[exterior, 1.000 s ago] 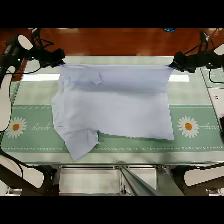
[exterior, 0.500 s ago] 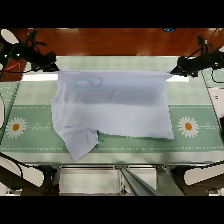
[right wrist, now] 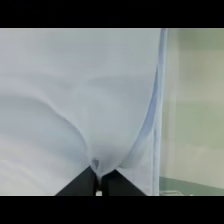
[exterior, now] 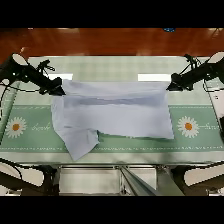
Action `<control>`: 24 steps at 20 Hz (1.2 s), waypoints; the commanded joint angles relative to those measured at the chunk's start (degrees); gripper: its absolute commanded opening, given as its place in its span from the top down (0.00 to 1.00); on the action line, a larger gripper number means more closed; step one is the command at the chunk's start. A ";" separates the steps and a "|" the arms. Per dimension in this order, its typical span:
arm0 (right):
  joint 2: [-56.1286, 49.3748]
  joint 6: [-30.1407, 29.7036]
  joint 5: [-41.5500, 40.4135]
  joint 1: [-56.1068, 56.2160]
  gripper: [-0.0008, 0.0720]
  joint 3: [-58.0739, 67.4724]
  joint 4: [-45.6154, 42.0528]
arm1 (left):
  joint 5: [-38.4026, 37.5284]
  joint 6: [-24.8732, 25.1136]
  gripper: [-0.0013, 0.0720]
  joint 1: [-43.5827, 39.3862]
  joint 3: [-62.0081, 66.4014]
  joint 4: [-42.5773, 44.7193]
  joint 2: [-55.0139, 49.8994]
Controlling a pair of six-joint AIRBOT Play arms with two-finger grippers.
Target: Fold the shirts.
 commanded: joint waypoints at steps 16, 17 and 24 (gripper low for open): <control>48.35 -1.81 -5.62 -16.09 0.43 -47.30 0.35 | 0.96 2.25 0.29 25.20 -51.36 -7.10 41.90; 51.04 -3.41 -5.64 -16.09 0.43 -50.80 3.06 | 1.18 2.25 0.29 25.53 -54.73 -8.57 43.10; 55.98 -3.61 -5.35 -16.09 0.43 -54.88 5.70 | 7.58 0.13 0.29 24.70 -61.92 -8.81 42.53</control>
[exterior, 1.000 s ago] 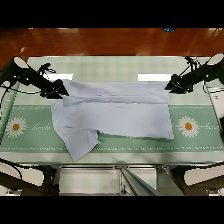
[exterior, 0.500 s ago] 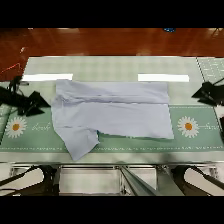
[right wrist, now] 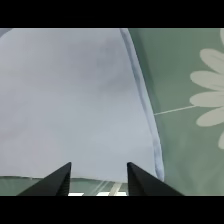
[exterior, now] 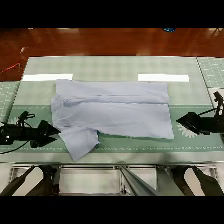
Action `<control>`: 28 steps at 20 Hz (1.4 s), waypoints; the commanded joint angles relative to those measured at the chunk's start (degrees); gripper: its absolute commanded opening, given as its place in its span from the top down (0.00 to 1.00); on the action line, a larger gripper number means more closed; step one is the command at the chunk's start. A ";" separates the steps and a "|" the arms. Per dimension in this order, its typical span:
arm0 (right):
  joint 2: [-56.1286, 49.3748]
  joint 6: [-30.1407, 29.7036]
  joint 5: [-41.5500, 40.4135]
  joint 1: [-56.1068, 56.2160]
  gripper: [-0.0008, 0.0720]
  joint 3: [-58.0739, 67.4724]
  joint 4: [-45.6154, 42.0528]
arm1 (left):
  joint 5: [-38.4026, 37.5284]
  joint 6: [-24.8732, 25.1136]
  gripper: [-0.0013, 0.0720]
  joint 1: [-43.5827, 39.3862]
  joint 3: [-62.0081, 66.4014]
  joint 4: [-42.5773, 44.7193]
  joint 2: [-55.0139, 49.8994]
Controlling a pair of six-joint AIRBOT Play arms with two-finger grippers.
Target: Fold the shirts.
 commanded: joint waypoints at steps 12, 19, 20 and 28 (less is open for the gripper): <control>1.70 4.20 -1.77 -0.50 0.42 -1.84 -0.74 | 14.03 -0.04 0.95 -15.61 -3.21 -3.58 -4.83; 0.31 10.34 1.68 -3.41 0.42 -6.91 -12.48 | 12.81 1.18 0.95 -15.72 -1.92 -3.15 -4.96; -1.07 9.73 1.99 -3.41 0.42 -7.61 -11.74 | 12.61 1.20 0.95 -15.74 -1.92 -3.15 -4.96; -13.62 4.33 -0.83 -3.15 0.42 -8.15 -1.64 | 12.50 1.20 0.95 -15.74 -1.92 -3.15 -4.96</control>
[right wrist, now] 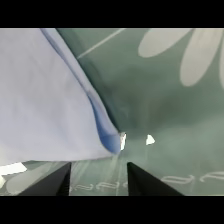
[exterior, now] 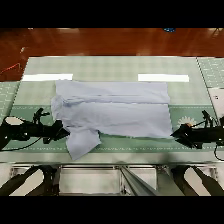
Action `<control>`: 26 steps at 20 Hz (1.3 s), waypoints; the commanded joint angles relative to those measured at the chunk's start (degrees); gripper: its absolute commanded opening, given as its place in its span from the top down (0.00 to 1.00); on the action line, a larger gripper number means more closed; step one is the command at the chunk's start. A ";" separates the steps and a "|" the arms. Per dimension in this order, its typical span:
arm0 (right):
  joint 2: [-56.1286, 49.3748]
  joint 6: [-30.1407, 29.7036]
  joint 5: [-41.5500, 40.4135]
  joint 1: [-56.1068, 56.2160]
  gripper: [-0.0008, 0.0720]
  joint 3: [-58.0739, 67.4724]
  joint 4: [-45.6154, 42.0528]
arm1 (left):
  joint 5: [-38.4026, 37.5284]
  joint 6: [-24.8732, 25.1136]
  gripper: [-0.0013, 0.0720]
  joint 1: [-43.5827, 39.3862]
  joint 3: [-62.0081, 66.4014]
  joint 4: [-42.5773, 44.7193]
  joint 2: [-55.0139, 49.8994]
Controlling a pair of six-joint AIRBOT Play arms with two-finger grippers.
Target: Fold the shirts.
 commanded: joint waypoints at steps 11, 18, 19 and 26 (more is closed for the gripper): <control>-14.40 -7.74 -13.57 15.15 0.96 4.11 15.28 | -0.90 0.04 0.95 -0.02 0.39 0.07 -0.02; -11.19 -9.03 -5.14 15.39 0.96 14.32 13.00 | -5.33 1.68 0.95 0.00 16.35 -0.02 0.94; -11.26 -8.87 -4.74 15.39 0.96 16.37 12.48 | -5.25 1.73 0.95 -0.02 19.41 -0.63 0.74; -20.81 -5.60 -6.75 15.43 0.96 31.32 11.78 | -5.25 1.68 0.95 -1.40 37.94 -1.68 -14.34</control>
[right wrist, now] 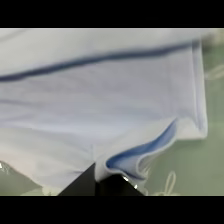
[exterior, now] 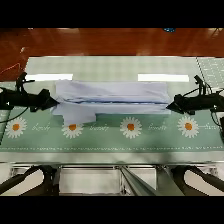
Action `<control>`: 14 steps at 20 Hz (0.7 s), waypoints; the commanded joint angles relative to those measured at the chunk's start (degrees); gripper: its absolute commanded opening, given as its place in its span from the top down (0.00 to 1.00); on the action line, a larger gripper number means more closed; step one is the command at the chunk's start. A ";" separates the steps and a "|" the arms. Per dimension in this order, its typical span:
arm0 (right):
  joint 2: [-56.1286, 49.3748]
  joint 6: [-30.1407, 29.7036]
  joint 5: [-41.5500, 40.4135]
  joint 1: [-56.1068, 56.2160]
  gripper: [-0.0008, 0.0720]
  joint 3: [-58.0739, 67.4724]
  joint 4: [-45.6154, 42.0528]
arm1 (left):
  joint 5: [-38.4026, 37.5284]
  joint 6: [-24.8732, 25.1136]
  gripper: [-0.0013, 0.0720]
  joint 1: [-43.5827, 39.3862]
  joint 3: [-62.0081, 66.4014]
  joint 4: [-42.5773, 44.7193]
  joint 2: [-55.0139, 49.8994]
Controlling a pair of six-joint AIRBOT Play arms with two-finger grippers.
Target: Fold the shirts.
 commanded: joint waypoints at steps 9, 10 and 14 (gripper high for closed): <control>-21.88 -1.92 -3.28 0.07 0.96 21.00 9.01 | -1.64 -4.92 0.95 -4.20 34.32 -1.33 -32.33; -23.06 -2.14 -4.11 0.09 0.96 21.53 9.46 | -1.66 -5.68 0.95 -4.46 36.79 -1.36 -34.45; -26.45 -2.51 -8.92 0.09 0.95 22.14 10.54 | -1.53 -6.23 0.95 -5.75 41.42 -1.64 -39.45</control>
